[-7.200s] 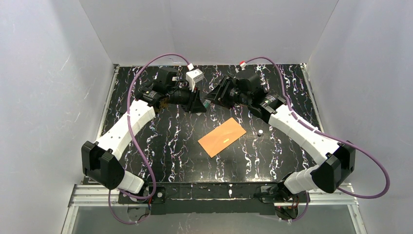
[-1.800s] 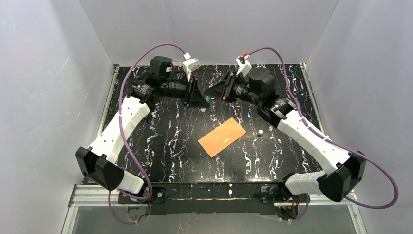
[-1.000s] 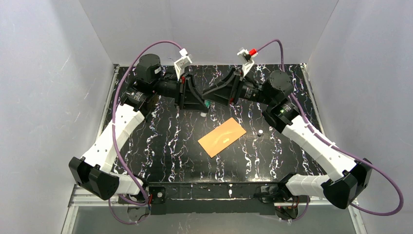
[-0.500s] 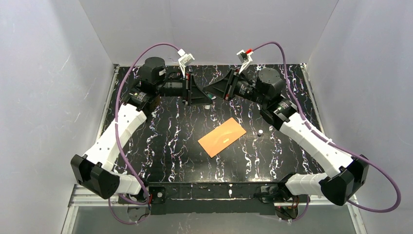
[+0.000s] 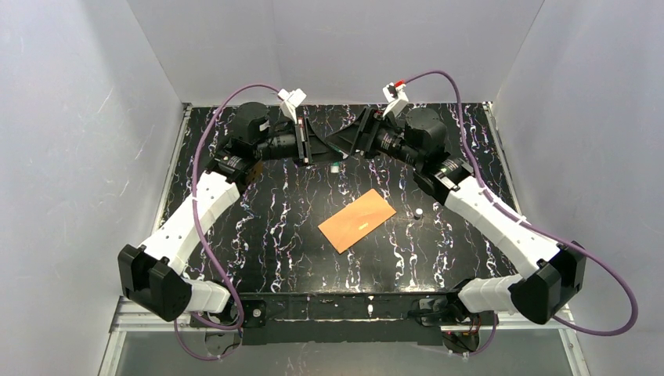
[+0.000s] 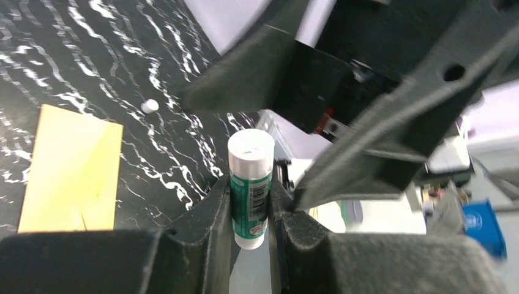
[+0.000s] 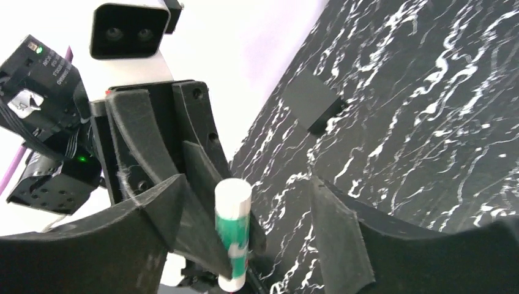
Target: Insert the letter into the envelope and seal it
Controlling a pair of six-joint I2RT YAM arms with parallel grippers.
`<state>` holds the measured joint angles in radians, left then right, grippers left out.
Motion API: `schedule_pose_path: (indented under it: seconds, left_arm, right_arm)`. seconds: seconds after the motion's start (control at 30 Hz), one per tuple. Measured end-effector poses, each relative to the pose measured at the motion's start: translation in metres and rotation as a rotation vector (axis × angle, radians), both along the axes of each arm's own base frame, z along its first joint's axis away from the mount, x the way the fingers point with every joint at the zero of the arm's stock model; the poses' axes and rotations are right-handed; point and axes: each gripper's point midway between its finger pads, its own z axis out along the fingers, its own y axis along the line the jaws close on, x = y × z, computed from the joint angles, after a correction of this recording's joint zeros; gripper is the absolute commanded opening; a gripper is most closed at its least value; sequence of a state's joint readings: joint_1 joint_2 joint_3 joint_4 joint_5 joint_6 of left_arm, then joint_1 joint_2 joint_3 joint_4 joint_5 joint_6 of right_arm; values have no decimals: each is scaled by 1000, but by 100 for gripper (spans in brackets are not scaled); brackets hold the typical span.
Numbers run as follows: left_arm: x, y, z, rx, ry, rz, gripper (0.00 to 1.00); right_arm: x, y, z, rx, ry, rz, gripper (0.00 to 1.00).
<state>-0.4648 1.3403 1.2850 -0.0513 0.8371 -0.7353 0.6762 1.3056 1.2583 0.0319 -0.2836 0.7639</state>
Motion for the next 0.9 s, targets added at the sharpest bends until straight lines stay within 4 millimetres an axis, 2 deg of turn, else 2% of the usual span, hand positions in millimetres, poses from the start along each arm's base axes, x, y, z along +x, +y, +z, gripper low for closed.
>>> schedule_pose_path:
  seconds: [0.07, 0.27, 0.4, 0.53, 0.73, 0.83, 0.9]
  left_arm:
    - [11, 4, -5, 11, 30, 78, 0]
    - [49, 20, -27, 29, 186, 356, 0]
    - [67, 30, -31, 19, 259, 500, 0]
    - [73, 36, -27, 13, 295, 562, 0]
    - [74, 36, -14, -5, 284, 569, 0]
    - [74, 36, -15, -2, 287, 570, 0]
    - [74, 36, -15, -2, 287, 570, 0]
  right_arm:
    - [4, -6, 1, -12, -8, -46, 84]
    - [-9, -14, 9, -22, -87, -54, 81]
    - [-10, -11, -2, -64, -109, -52, 81]
    - [-6, -6, -19, -147, -99, -55, 78]
    - [-1, 13, -43, -254, -76, -29, 72]
    - [1, 17, -49, -285, -75, -37, 67]
    - [2, 18, -51, -295, -77, -45, 61]
